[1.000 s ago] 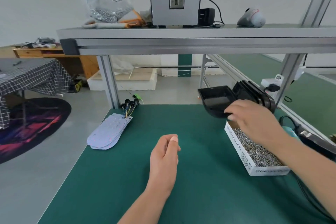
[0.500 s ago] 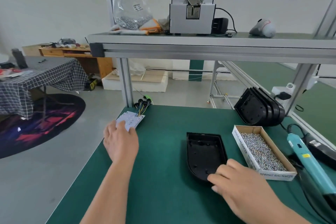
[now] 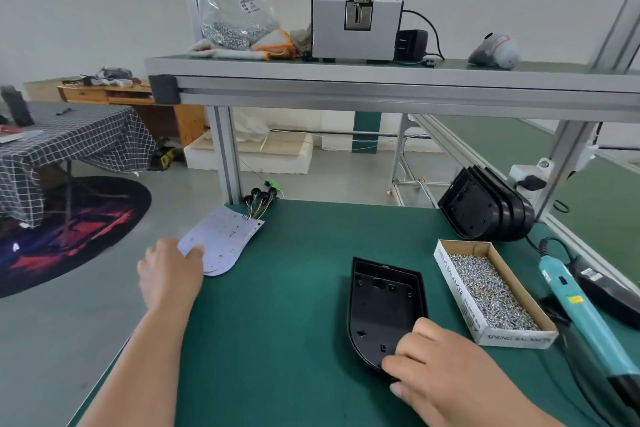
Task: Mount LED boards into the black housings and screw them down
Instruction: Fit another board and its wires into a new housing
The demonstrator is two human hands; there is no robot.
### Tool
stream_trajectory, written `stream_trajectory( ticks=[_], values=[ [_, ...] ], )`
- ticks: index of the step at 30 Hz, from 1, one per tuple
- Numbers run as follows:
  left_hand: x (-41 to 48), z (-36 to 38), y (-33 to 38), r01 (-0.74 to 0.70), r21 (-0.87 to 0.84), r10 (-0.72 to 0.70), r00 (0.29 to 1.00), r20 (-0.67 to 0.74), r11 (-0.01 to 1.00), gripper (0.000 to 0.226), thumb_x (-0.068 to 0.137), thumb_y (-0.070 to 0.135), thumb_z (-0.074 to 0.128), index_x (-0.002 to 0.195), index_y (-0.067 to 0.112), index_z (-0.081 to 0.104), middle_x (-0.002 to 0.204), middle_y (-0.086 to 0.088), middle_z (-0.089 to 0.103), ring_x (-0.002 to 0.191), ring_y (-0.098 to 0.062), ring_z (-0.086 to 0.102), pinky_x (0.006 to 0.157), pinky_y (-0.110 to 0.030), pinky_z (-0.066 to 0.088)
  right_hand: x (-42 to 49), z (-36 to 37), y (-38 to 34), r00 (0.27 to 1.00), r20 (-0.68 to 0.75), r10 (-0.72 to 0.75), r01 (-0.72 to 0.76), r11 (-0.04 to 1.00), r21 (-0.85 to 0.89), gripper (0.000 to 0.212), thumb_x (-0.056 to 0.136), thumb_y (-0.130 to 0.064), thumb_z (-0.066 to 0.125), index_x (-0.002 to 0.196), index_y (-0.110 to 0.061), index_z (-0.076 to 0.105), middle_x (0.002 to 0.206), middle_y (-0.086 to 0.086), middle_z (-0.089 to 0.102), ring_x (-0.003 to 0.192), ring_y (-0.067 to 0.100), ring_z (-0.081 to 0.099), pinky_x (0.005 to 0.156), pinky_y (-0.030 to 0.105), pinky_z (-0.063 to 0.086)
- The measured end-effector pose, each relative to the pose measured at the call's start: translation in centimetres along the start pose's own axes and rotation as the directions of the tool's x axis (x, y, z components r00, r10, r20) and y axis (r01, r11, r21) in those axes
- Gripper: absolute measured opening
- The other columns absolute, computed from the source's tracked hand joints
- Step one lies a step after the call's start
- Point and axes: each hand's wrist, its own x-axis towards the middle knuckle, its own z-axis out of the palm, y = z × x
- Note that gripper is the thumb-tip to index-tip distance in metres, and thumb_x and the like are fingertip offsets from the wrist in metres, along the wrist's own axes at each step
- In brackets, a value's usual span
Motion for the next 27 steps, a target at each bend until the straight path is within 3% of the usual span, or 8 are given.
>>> stream_trajectory(
  ticks=[5,7,11,13,15,18,22,27],
  values=[
    [-0.8,-0.6,1.0,-0.038,-0.344,0.025,0.999,-0.041,0.938,0.002,0.093,0.024,0.055,0.093,0.022,0.053,0.081,0.004,0.058,0.071,-0.025,0.054,0.061,-0.037,0.038,0.1,-0.3,0.0,1.000,0.001,-0.021,0.021,1.000,0.019,0.022,0.063,-0.043,0.092,0.074,-0.036,0.073,0.068,-0.018,0.058,0.064,0.010,0.059,0.048,0.018,0.045],
    [-1.3,-0.4,1.5,-0.061,-0.432,0.054,0.998,-0.028,0.900,0.008,0.091,0.021,0.056,0.085,0.022,0.051,0.075,0.003,0.056,0.065,-0.022,0.052,0.056,-0.033,0.038,0.0,-0.3,0.0,1.000,-0.014,-0.026,0.027,0.999,0.032,0.018,0.071,-0.046,0.088,0.078,-0.036,0.075,0.071,-0.018,0.059,0.067,0.009,0.060,0.050,0.019,0.047],
    [-2.3,0.4,2.2,0.194,-0.742,-0.006,0.969,0.248,0.642,0.012,0.097,0.004,0.064,0.105,0.014,0.064,0.103,-0.010,0.075,0.082,-0.025,0.071,0.069,-0.039,0.060,-0.2,0.1,0.3,0.997,-0.068,-0.023,0.028,0.997,0.072,0.020,0.090,-0.052,0.068,0.085,-0.034,0.075,0.076,-0.017,0.059,0.072,0.010,0.060,0.052,0.022,0.050],
    [-2.9,0.4,2.4,0.335,-0.808,0.089,0.900,0.426,0.486,0.022,0.098,-0.004,0.062,0.114,0.011,0.068,0.106,-0.009,0.079,0.083,-0.020,0.076,0.064,-0.033,0.062,-0.3,0.3,0.3,0.997,-0.072,-0.007,0.014,0.996,0.089,0.025,0.093,-0.054,0.061,0.086,-0.034,0.076,0.077,-0.017,0.060,0.073,0.010,0.060,0.053,0.023,0.051],
    [-3.4,0.2,2.5,0.408,-0.803,0.244,0.805,0.541,0.435,0.032,0.098,-0.005,0.060,0.125,0.010,0.068,0.112,-0.009,0.080,0.087,-0.019,0.077,0.063,-0.030,0.062,-0.3,0.5,0.3,0.998,-0.065,0.011,-0.004,0.995,0.100,0.027,0.094,-0.055,0.060,0.087,-0.034,0.076,0.077,-0.018,0.060,0.074,0.010,0.060,0.054,0.023,0.052],
    [-4.3,-0.1,2.7,0.428,-0.772,0.420,0.661,0.622,0.470,0.048,0.088,0.004,0.070,0.135,0.012,0.065,0.128,-0.014,0.075,0.097,-0.024,0.075,0.069,-0.033,0.064,-0.5,0.9,0.4,0.992,-0.102,0.067,-0.050,0.986,0.158,0.028,0.096,-0.055,0.061,0.096,-0.032,0.077,0.081,-0.018,0.061,0.077,0.010,0.060,0.057,0.024,0.053],
    [-5.8,-0.3,3.4,0.450,-0.727,0.546,0.480,0.687,0.519,0.052,0.083,0.008,0.075,0.134,0.013,0.066,0.128,-0.017,0.072,0.096,-0.028,0.075,0.068,-0.037,0.063,-0.8,1.2,1.0,0.950,-0.148,0.276,-0.192,0.887,0.421,0.031,0.101,-0.052,0.061,0.114,-0.028,0.075,0.098,-0.021,0.064,0.093,0.006,0.063,0.074,0.025,0.054],
    [-6.8,-0.9,3.9,0.429,-0.658,0.610,0.264,0.747,0.619,0.046,0.083,0.009,0.082,0.127,0.014,0.069,0.121,-0.018,0.071,0.092,-0.030,0.074,0.069,-0.038,0.062,0.6,1.6,3.6,0.810,-0.083,0.581,-0.411,0.662,0.627,0.026,0.100,-0.038,0.065,0.121,-0.052,0.063,0.113,-0.018,0.067,0.095,0.013,0.063,0.077,0.018,0.046]
  ],
)
